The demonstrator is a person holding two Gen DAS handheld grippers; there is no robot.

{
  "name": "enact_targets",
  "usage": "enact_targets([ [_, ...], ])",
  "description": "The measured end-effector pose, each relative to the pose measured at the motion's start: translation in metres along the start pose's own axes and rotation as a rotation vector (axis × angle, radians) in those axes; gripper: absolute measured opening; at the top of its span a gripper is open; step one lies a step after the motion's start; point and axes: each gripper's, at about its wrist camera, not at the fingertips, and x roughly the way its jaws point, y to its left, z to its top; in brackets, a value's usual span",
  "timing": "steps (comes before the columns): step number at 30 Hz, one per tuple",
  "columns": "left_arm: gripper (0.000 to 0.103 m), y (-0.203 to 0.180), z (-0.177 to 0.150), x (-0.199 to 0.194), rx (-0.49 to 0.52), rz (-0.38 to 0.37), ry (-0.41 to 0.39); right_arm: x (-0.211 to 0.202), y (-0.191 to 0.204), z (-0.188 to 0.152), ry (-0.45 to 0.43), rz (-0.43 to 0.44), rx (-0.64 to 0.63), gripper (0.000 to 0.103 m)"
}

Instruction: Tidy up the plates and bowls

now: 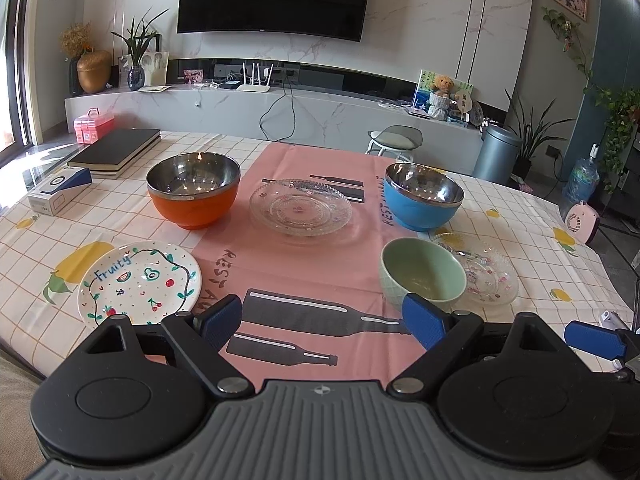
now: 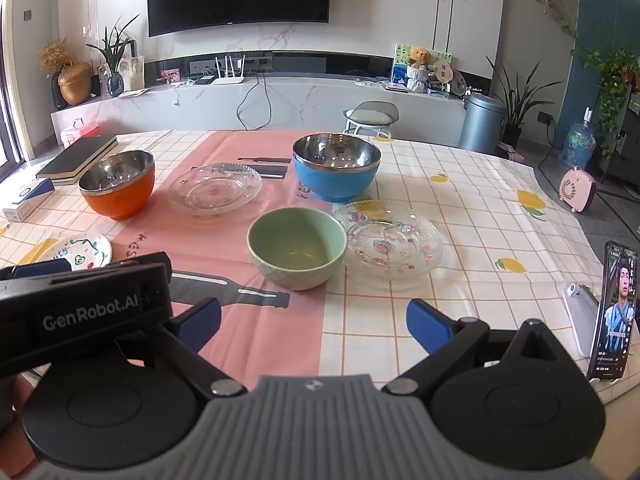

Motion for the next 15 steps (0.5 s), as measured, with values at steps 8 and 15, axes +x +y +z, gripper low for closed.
enact_targets([
  [8,0.103,-0.0002,-0.0006,-0.0005,-0.004,-0.001,0.003,-0.0006,-0.0003,0.0,-0.001,-0.002,-0.001,0.097],
  [15,0.103,-0.0001,-0.0005,-0.0007,-0.005,-0.001,0.004,-0.0006,-0.0001,0.0,0.0,-0.001,-0.001,0.097],
])
